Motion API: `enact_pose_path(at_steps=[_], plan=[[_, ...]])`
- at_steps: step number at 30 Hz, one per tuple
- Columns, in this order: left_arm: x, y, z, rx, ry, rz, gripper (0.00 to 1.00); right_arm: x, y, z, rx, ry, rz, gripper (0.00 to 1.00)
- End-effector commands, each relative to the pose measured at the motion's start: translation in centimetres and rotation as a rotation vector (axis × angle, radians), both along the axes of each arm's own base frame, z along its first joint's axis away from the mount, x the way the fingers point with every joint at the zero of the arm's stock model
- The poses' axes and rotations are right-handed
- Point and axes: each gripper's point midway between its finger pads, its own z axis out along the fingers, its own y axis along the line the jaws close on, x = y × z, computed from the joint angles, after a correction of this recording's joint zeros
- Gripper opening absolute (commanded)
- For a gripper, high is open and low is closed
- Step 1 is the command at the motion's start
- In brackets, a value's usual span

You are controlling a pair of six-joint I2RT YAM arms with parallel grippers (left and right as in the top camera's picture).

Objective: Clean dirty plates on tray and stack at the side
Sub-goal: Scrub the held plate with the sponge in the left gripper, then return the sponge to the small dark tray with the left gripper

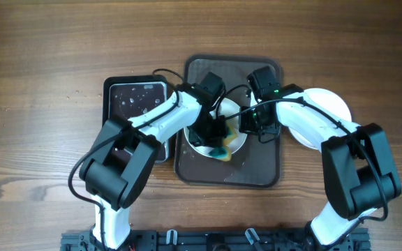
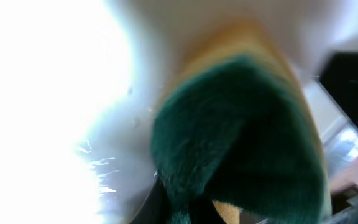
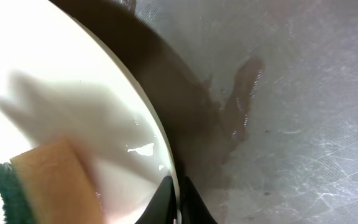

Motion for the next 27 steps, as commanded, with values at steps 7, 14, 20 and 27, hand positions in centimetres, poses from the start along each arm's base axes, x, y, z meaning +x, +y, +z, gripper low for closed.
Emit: enact_pose_path(at_steps=[7,14,20,27], plan=[[2.3,11.7,-1.9,0.469,-0.051,0.173,0.04,0.2,-0.9,-0.7,-0.056,-0.004,-0.004,0.04],[4.1,11.2,2.3,0.409,-0.155,0.231,0.04,0.1,-0.9,-0.7,-0.056,-0.003,-0.005,0.04],[4.6,11.3,8.1,0.322,-0.273,0.288,0.04,0.0,-1.0,-0.7,-0.058,0.003,-0.004,0.04],[5.0,17.1,13.1,0.304,-0.341,0.437,0.04,-0.3,-1.1,-0.7,-0.063,0.014,-0.003,0.04]])
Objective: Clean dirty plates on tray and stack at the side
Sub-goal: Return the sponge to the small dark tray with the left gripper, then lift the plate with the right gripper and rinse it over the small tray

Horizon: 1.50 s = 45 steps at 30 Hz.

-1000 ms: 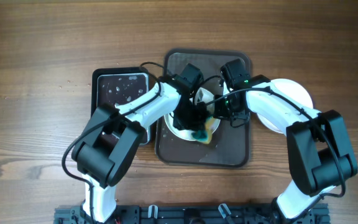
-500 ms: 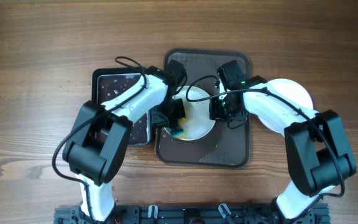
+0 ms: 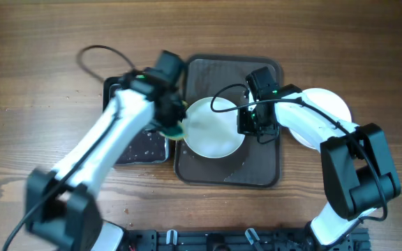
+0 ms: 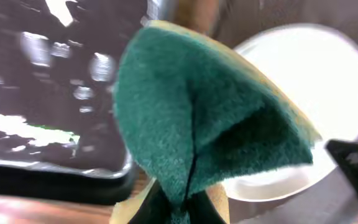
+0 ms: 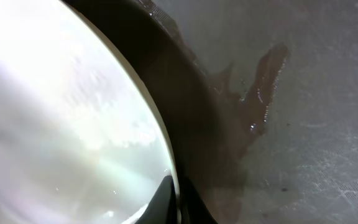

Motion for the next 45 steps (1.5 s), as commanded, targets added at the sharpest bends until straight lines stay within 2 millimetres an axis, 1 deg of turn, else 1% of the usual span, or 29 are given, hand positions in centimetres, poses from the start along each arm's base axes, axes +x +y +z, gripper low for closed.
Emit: enact_pose_path(at_steps=[1,3,4,6,8,10,11,12,13,14,15,17,20,21,23,25,26,28,30,31,33,34,35,37,38,39,42,45], plan=[[1.0,5.2,2.0,0.032,-0.057,0.116,0.04,0.1,-1.6,-0.8,-0.08,0.0,-0.013,0.04],[1.1,7.1,1.5,0.043,-0.036,0.159,0.04,0.1,-1.6,-0.8,-0.077,0.001,-0.013,0.04],[0.8,8.0,0.7,0.05,-0.014,0.186,0.04,0.1,-1.5,-0.7,-0.072,0.003,-0.012,0.04],[0.2,9.2,-1.2,0.063,0.023,0.218,0.04,0.1,-1.5,-0.7,-0.073,0.004,-0.011,0.04],[-0.2,9.7,-3.3,0.067,0.045,0.233,0.04,0.0,-1.5,-0.7,-0.074,0.007,-0.011,0.04],[-0.2,9.8,-5.5,0.065,0.035,0.236,0.04,0.0,-1.5,-0.8,-0.074,0.007,-0.008,0.04],[-0.1,9.7,-6.4,0.058,0.02,0.236,0.05,0.0,-1.5,-0.7,-0.074,0.003,0.005,0.04],[0.0,9.6,-6.9,0.05,0.01,0.235,0.07,0.0,-1.5,-0.7,-0.074,0.001,0.017,0.04],[0.1,9.5,-7.2,0.045,0.005,0.235,0.11,0.0,-1.5,-0.7,-0.072,0.0,0.026,0.04],[0.1,9.5,-7.2,0.044,0.001,0.234,0.2,-0.1,-1.3,-0.7,-0.065,-0.001,0.041,0.04],[0.2,9.5,-7.2,0.044,-0.003,0.233,0.34,-0.1,-1.3,-0.7,-0.062,0.0,0.042,0.04],[0.6,9.2,-6.8,0.033,-0.016,0.174,0.45,0.0,-1.3,-0.7,-0.061,-0.004,0.043,0.04],[0.8,9.0,-5.5,0.029,-0.018,0.145,0.51,0.3,-1.1,-0.7,-0.055,-0.017,0.043,0.07],[1.0,9.0,-4.7,0.028,-0.023,0.145,0.53,0.3,-1.0,-0.6,-0.048,-0.019,0.045,0.07],[1.4,9.1,-2.9,0.023,-0.046,0.151,0.59,0.5,-0.9,-0.6,-0.046,-0.024,0.044,0.04],[1.6,9.4,-0.8,0.017,-0.073,0.162,0.65,0.7,-1.0,-0.1,-0.052,-0.025,0.04,0.04],[1.6,9.8,0.5,0.014,-0.086,0.179,0.69,0.8,-1.5,0.4,-0.085,-0.021,0.023,0.04],[1.1,10.7,2.5,0.006,-0.101,0.215,0.77,1.2,-2.5,2.0,-0.151,-0.034,0.015,0.04],[0.6,11.7,4.1,-0.011,-0.117,0.252,0.83,1.6,-2.4,3.9,-0.155,-0.058,0.064,0.04],[0.2,12.6,5.1,-0.02,-0.13,0.283,0.84,1.7,-1.9,5.5,-0.14,-0.077,0.112,0.04],[-0.5,13.9,6.2,-0.032,-0.152,0.332,0.87,1.7,-0.6,7.7,-0.088,-0.09,0.173,0.04],[-1.0,14.9,6.9,-0.041,-0.166,0.368,0.87,1.4,0.6,9.2,-0.031,-0.094,0.218,0.04],[-1.5,15.6,7.4,-0.048,-0.179,0.397,0.88,1.2,1.5,10.2,0.01,-0.093,0.241,0.04],[-2.2,16.9,8.3,-0.055,-0.203,0.449,0.89,0.9,2.6,11.5,0.047,-0.096,0.264,0.04],[-2.6,17.6,8.7,-0.056,-0.219,0.477,0.92,0.7,3.5,12.3,0.066,-0.1,0.283,0.04],[-2.9,18.3,9.2,-0.055,-0.236,0.505,1.0,0.6,4.2,12.9,0.076,-0.108,0.299,0.04],[-4.0,20.2,10.4,-0.046,-0.286,0.579,1.0,0.1,6.9,14.2,0.099,-0.145,0.35,0.04],[-4.6,21.2,11.1,-0.038,-0.313,0.62,1.0,-0.3,10.0,14.7,0.102,-0.203,0.388,0.04]])
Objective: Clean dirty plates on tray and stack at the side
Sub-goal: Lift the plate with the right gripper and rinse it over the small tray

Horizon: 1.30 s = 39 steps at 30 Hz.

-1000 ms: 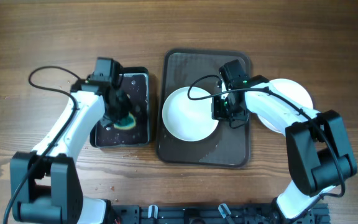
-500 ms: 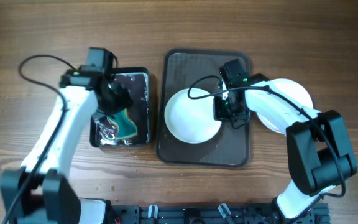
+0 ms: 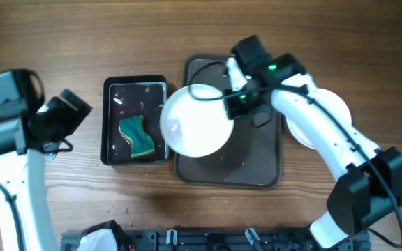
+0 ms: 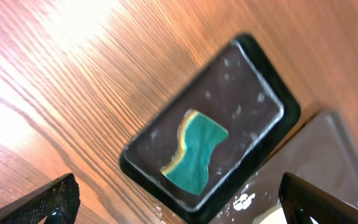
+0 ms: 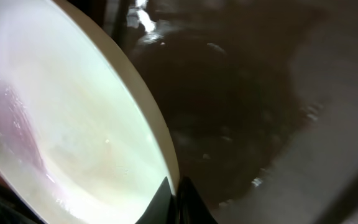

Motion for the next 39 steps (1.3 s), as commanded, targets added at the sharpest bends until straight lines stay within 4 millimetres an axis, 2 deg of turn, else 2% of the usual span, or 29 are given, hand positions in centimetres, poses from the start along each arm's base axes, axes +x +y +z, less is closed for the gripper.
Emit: enact_pose_path(at_steps=[1,5,8,10,11,12,14,16,18,23,28,35,39], plan=[[-0.5,0.8,1.3,-0.002,-0.05,0.034,1.0,-0.8,4.6,1.7,0.059,-0.081,0.076,0.04],[-0.9,0.8,1.1,-0.007,-0.034,0.038,1.0,-0.8,8.6,1.6,0.102,-0.131,0.127,0.04],[-0.9,0.7,1.1,-0.007,-0.033,0.038,1.0,0.1,10.8,1.5,0.108,-0.165,0.144,0.04],[-0.9,0.7,1.1,-0.007,-0.033,0.038,1.0,1.4,12.1,1.5,0.102,-0.213,0.161,0.04],[-0.9,0.7,1.1,-0.007,-0.033,0.038,1.0,3.2,13.3,2.0,0.1,-0.319,0.181,0.04],[-0.9,0.7,1.1,-0.007,-0.033,0.038,1.0,4.0,13.9,2.4,0.097,-0.382,0.206,0.04],[-0.9,0.7,1.1,-0.007,-0.033,0.038,1.0,6.7,14.0,3.8,0.012,-0.57,0.168,0.04],[-0.9,0.7,1.1,-0.007,-0.033,0.038,1.0,8.3,13.5,5.0,-0.067,-0.689,0.112,0.04],[-0.9,0.7,1.1,-0.007,-0.033,0.038,1.0,8.9,13.7,6.3,-0.134,-0.798,0.132,0.04],[-0.9,0.7,1.1,-0.007,-0.033,0.038,1.0,8.5,13.7,9.1,-0.344,-1.001,0.12,0.04],[-0.9,0.7,1.1,-0.007,-0.033,0.038,1.0,6.9,13.9,11.7,-0.534,-1.141,0.125,0.04],[-0.9,0.7,1.1,-0.007,-0.033,0.038,1.0,4.4,15.1,14.1,-0.63,-1.249,0.119,0.04],[-0.9,0.7,1.1,-0.007,-0.033,0.038,1.0,3.4,15.4,14.8,-0.664,-1.276,0.126,0.04]])
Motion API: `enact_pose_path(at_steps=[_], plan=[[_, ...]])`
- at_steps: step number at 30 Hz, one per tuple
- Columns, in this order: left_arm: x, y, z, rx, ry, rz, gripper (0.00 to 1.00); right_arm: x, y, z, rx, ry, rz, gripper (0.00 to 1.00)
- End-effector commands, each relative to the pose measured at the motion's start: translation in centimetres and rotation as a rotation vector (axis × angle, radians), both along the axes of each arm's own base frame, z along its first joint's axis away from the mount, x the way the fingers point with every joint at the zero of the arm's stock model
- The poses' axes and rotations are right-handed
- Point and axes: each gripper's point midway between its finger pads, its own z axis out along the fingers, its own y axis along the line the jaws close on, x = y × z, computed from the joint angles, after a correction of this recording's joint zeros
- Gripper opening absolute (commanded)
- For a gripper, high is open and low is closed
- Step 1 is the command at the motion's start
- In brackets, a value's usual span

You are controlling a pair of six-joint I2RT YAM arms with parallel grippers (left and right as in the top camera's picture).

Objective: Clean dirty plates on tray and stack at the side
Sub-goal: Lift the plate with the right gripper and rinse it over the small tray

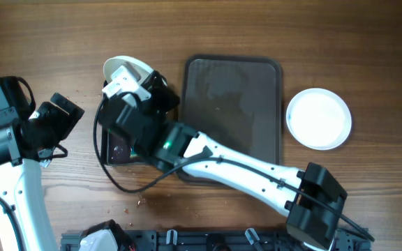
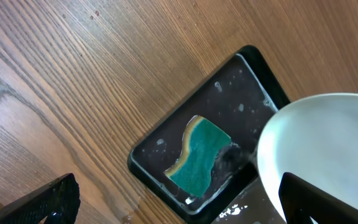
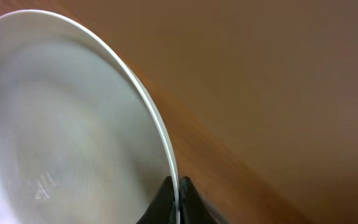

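My right gripper [image 3: 179,190] is shut on the rim of a white plate [image 3: 61,124]. It holds the plate tipped up over the far end of the black basin [image 1: 110,150], where only the plate's rim [image 1: 125,65] shows overhead. A green and yellow sponge [image 2: 199,155] lies in the wet basin [image 2: 166,134], with the held plate [image 2: 328,143] above its right end. The left gripper [image 2: 179,205] hangs open and empty, high above the table to the left of the basin. The brown tray [image 1: 232,104] holds no plate.
One white plate [image 1: 319,118] lies on the wood to the right of the tray. My right arm [image 1: 215,160] stretches across the tray's front left corner. Crumbs lie on the table [image 1: 135,203] near the front edge.
My right gripper has taken the plate from the tray's left edge to the far end of the basin, and it is now tipped on edge. The left arm has hardly moved.
At first the left gripper pressed the sponge on the plate in the tray, with the right gripper on the plate's rim. Then the sponge was at the basin's edge. Later it lay in the basin, the left gripper open, the plate lifted. Now the plate hangs over the basin.
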Motion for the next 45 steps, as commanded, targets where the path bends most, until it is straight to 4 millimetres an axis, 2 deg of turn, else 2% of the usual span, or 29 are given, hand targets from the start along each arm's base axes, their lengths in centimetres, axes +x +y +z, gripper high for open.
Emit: enact_pose_path(at_steps=[1,11,20,28,45], plan=[[0.1,-0.1,0.6,-0.007,-0.022,-0.005,1.0,-0.5,-1.0,2.4,-0.054,-0.084,-0.076,0.04],[0.1,-0.1,0.6,-0.007,-0.022,-0.005,1.0,-0.6,-1.1,2.6,-0.054,-0.093,-0.086,0.04],[0.1,-0.1,0.6,-0.007,-0.022,-0.005,1.0,-0.6,-2.0,3.2,-0.07,-0.125,-0.139,0.04],[0.1,-0.1,0.6,-0.007,-0.022,-0.005,1.0,-1.7,-1.1,3.6,-0.054,-0.132,-0.111,0.04],[0.1,-0.1,0.6,-0.007,-0.022,-0.005,1.0,-1.7,-1.0,3.8,-0.051,-0.136,-0.109,0.04]])
